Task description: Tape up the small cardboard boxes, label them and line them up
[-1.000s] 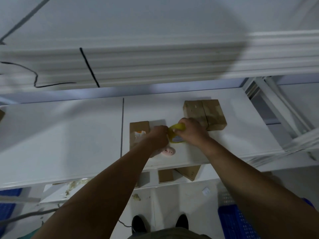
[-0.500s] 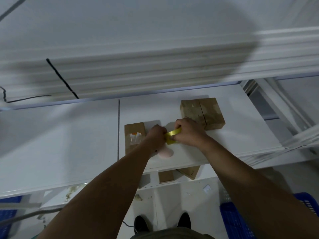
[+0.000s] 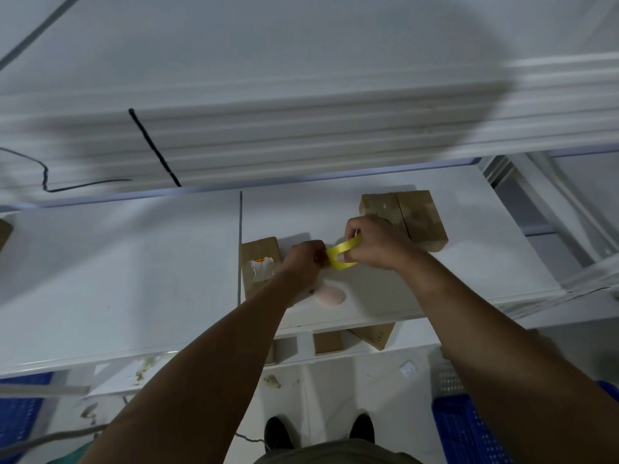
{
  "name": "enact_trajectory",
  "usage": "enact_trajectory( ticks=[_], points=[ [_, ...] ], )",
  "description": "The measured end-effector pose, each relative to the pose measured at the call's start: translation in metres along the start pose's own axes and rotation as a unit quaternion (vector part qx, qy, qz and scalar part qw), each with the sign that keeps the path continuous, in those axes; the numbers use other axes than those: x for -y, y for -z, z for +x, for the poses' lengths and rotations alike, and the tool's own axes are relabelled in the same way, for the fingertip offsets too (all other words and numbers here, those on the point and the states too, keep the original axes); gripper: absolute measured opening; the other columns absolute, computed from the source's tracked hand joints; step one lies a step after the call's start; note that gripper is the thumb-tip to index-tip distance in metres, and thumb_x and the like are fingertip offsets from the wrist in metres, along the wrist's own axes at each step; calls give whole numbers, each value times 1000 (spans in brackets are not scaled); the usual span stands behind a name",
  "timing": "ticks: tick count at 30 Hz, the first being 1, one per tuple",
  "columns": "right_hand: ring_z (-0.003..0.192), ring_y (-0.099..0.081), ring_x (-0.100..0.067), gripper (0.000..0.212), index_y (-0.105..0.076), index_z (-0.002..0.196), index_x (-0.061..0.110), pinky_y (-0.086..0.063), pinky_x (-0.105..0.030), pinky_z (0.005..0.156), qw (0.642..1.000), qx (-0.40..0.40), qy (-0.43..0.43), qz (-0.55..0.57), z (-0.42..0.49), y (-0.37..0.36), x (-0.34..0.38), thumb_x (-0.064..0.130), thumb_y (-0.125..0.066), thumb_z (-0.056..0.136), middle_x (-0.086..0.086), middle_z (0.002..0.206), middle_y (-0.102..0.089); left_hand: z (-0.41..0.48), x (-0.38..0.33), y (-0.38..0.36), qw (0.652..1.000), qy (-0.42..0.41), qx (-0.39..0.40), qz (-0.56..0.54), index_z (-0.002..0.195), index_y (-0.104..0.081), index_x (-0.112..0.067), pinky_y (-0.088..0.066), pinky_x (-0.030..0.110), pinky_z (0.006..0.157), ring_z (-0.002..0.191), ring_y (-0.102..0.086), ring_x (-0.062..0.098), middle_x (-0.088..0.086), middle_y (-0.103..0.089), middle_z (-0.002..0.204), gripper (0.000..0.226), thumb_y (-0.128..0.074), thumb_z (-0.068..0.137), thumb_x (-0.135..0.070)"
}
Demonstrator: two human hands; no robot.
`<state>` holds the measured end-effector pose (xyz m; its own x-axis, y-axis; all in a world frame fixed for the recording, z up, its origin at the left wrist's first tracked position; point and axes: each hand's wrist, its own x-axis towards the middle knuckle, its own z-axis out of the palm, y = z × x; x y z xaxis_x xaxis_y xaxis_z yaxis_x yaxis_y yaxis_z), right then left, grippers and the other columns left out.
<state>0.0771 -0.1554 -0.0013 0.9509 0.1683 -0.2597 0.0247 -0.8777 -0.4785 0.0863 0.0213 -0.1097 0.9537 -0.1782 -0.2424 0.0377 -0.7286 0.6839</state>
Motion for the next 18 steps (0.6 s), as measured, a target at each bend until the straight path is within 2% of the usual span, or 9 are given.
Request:
enact_trajectory(
  ticks=[4, 5, 7, 9, 11, 13, 15, 18],
  points=[
    [94, -60, -19, 27, -63, 84, 31, -46, -33, 70, 1000, 2, 3, 6, 0, 5, 3, 37, -86, 74, 7, 105, -61, -1, 6, 5, 1000, -23, -5, -20, 101, -73, -7, -39, 25, 74, 92, -62, 20, 8, -71, 99, 8, -68, 95, -7],
    [94, -60, -19, 27, -62, 83, 31, -49, -34, 73, 1000, 1, 2, 11, -1, 6, 3, 37, -87, 74, 7, 105, -61, -2, 8, 6, 999, -32, -13, -32, 99, -73, -6, -39, 25, 76, 91, -62, 17, 7, -71, 98, 7, -69, 93, -6],
    [94, -61, -20, 27, -61, 80, 31, -52, -36, 77, 1000, -3, 8, 16, -1, 10, 6, 36, -87, 74, 6, 104, -60, -6, 11, 11, 995, -55, -41, -79, 92, -70, -10, -43, 21, 76, 83, -61, 0, -2, -69, 90, 9, -70, 91, -1],
    [92, -62, -22, 28, -60, 76, 30, -53, -37, 74, 999, -14, 22, 40, 2, 19, 9, 34, -88, 73, 4, 99, -58, -6, 9, 21, 982, -73, -79, -156, 90, -69, -15, -46, 12, 77, 77, -62, -7, -6, -69, 84, 17, -70, 92, 2],
    [91, -61, -20, 27, -64, 79, 29, -49, -34, 72, 997, -24, 36, 57, 5, 34, 12, 29, -90, 73, 4, 97, -59, -6, 0, 31, 974, -86, -84, -191, 90, -69, -13, -48, 12, 78, 77, -63, -1, -3, -70, 84, 13, -73, 93, 0],
    [93, -59, -16, 24, -69, 88, 27, -47, -31, 72, 998, -21, 31, 51, 7, 48, 13, 30, -89, 75, 6, 100, -61, -4, -7, 38, 975, -96, -54, -194, 95, -71, -6, -51, 17, 78, 77, -65, 7, 2, -71, 86, 8, -73, 92, 0],
    [94, -60, -14, 25, -72, 94, 27, -46, -27, 69, 999, -7, 20, 50, 9, 55, 10, 33, -89, 77, 6, 103, -62, -7, -9, 45, 974, -96, -24, -206, 103, -73, -5, -54, 21, 76, 77, -66, 11, 6, -71, 86, 17, -69, 91, 6],
    [100, -65, -21, 21, -74, 91, 24, -47, -30, 72, 996, 24, 22, 88, 12, 55, -1, 33, -88, 79, -2, 105, -69, -20, -6, 63, 965, -70, 28, -251, 115, -73, -7, -56, 28, 74, 83, -69, 16, 12, -72, 94, 26, -72, 92, 4]
  ],
)
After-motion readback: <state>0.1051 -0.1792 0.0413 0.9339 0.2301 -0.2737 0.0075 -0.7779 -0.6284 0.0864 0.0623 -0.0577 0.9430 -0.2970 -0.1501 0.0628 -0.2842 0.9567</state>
